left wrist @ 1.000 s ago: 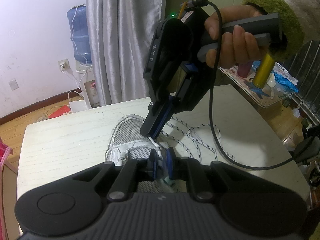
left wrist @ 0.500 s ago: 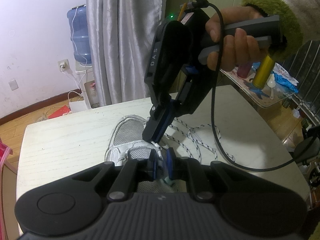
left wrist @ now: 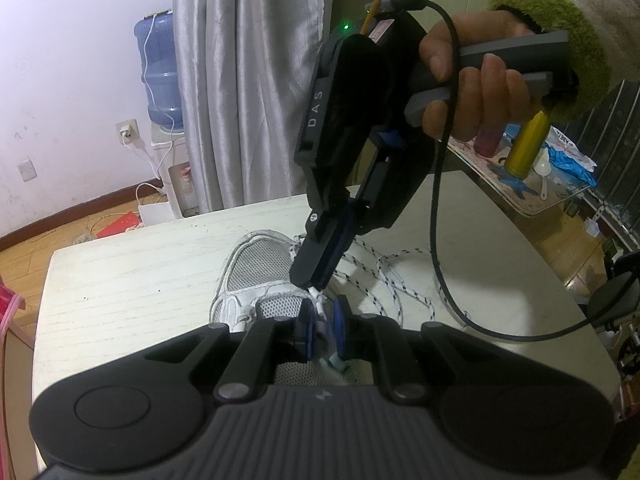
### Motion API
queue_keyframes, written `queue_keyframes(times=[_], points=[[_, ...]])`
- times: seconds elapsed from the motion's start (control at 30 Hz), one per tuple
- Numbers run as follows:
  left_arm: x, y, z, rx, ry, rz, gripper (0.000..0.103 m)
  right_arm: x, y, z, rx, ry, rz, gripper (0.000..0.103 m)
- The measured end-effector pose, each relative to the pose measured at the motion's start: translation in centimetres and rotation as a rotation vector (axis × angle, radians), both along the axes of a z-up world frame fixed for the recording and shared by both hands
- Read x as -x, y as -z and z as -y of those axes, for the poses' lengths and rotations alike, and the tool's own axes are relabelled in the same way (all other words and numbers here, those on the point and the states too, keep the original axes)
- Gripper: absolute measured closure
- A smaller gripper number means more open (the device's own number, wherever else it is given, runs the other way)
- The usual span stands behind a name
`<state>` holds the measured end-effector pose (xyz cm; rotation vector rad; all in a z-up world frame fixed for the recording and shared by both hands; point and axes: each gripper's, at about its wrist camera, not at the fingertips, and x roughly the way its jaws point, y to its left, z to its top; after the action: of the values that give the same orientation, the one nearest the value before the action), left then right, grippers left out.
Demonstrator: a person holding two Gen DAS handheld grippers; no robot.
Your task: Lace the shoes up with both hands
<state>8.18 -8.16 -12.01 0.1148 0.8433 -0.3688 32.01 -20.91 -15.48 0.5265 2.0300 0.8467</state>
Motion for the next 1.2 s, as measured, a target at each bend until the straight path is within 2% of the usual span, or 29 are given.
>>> queue_keyframes(times=[0.27,0.3,0.73,0.97,1.2], points=[[0.0,0.0,0.1,-0.002,-0.001,-0.001,0.092,0.1,-0.6,-0.2,-0.002,-0.032,0.030,0.101],[0.0,0.0,0.1,-0.002,-0.001,0.000,0.092,0.1,-0.5,-0.1,-0.002,-0.023,0.019,0.098],[0.2,-0.1,0.2,-0.001,-0.006,0.002,0.092,-0.2,0.5,0.9,0.057,0.103,-0.076,0.096],[0.3,-0.2,0.6,-0.026,-0.003,0.009,0.090,0.1,0.0,0.8,0.054,0.117,-0.026,0.100],[0.3,-0.4,0.7,-0.029,0.004,0.012,0.090,0.0,-0.4,0.2,0.031,0.074,0.031,0.100]])
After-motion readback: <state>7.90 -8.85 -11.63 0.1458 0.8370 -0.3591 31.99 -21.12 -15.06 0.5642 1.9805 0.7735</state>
